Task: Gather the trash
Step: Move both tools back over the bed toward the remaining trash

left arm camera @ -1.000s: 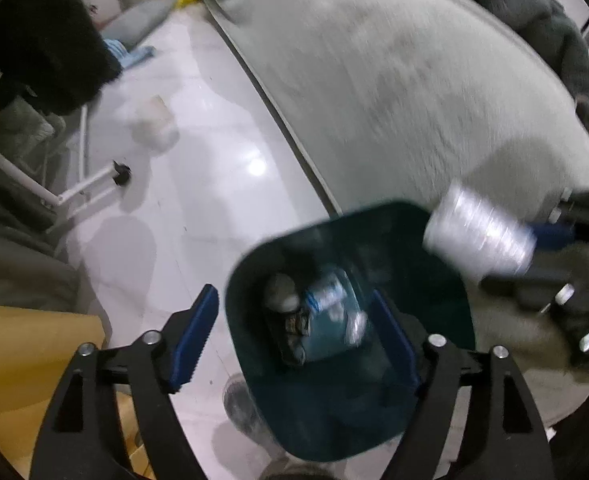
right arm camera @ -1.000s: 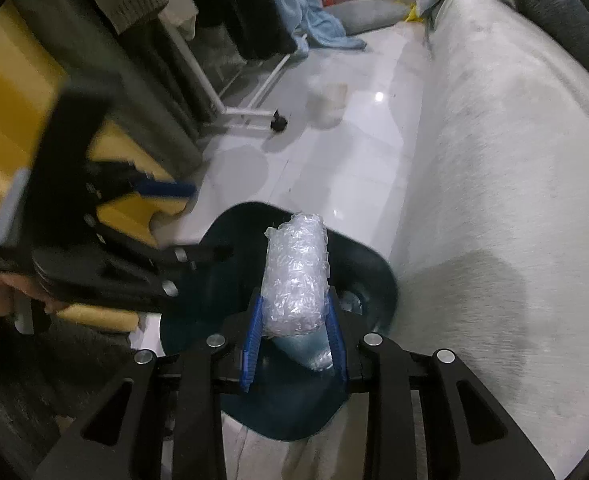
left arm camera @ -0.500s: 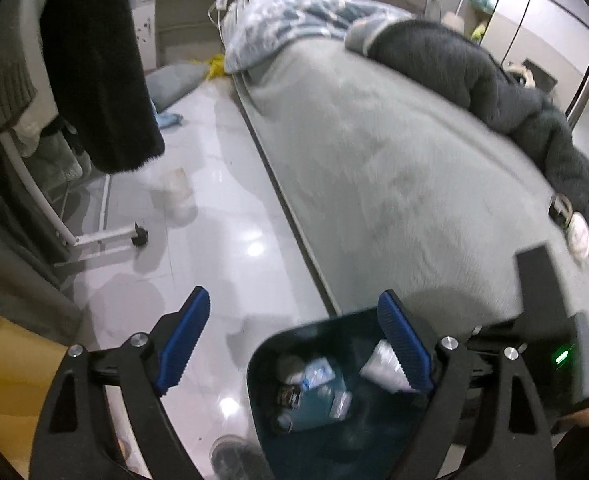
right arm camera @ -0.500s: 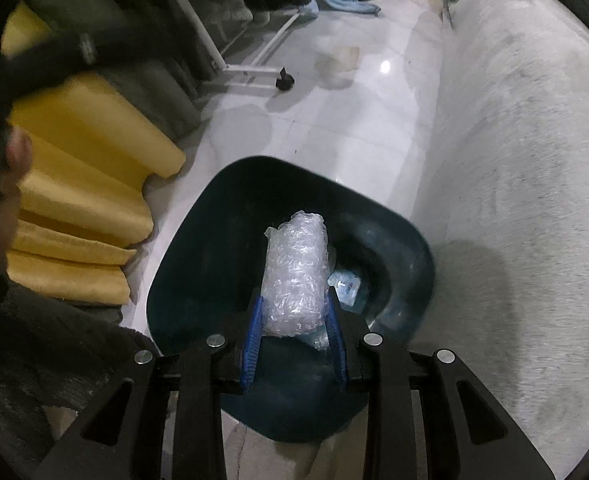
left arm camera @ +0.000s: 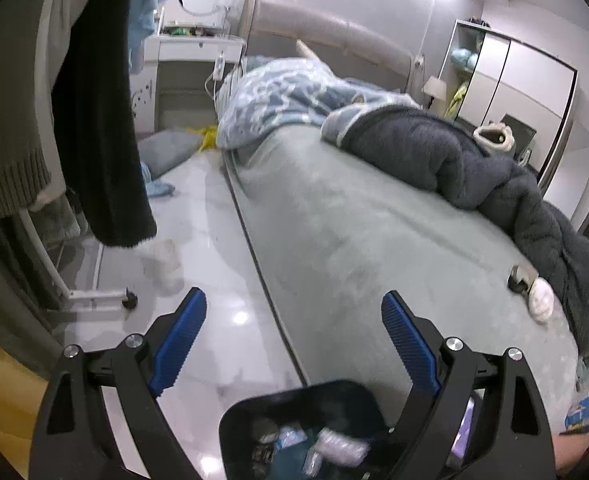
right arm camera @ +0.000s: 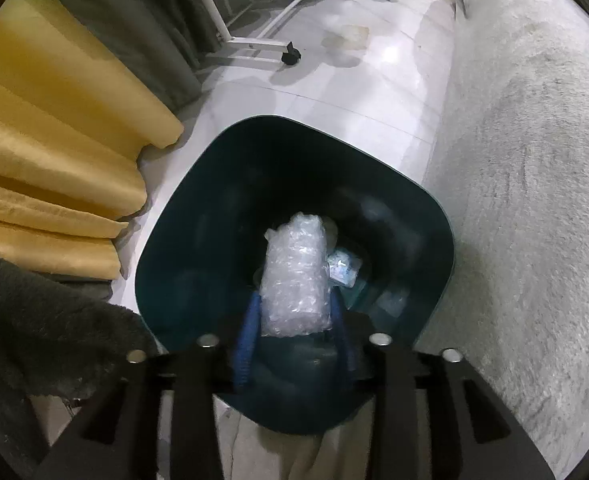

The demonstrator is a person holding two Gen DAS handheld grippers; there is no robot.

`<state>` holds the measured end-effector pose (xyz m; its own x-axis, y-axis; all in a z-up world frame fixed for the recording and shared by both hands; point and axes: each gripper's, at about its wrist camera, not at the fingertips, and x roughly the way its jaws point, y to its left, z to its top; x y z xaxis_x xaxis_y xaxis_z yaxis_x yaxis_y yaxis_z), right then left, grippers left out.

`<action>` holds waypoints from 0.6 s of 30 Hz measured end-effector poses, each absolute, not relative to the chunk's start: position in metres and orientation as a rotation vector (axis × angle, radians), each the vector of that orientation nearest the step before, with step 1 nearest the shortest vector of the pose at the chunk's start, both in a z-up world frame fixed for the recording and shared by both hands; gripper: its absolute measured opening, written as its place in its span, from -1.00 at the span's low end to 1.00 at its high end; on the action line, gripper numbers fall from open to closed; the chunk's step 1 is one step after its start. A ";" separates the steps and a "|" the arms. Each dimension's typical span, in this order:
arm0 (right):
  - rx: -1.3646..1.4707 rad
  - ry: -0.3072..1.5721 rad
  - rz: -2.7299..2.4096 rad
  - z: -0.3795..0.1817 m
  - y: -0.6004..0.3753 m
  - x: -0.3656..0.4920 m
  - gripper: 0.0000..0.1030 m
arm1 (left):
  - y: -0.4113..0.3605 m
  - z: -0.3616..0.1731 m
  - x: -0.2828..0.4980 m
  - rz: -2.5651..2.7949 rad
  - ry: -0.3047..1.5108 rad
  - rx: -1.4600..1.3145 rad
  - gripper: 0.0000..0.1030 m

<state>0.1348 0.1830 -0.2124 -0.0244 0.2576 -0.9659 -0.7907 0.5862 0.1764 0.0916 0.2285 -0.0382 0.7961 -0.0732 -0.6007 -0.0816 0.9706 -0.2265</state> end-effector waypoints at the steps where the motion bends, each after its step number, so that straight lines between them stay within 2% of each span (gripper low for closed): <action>1: -0.499 1.339 0.905 -0.209 0.182 0.134 -0.03 | 0.227 -0.035 0.091 0.006 0.641 -0.248 0.77; 8: -0.470 1.263 0.944 -0.184 0.170 0.130 0.01 | 0.205 -0.004 0.090 0.017 0.533 -0.192 0.81; 18: -0.366 1.053 0.925 -0.130 0.123 0.144 0.18 | 0.158 0.016 0.095 -0.032 0.446 -0.159 0.83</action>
<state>0.1438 0.1227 -0.1302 0.1778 0.4726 -0.8632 -0.7949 0.5861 0.1571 0.0952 0.1583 0.0159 0.9017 -0.0651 -0.4274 -0.0044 0.9872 -0.1596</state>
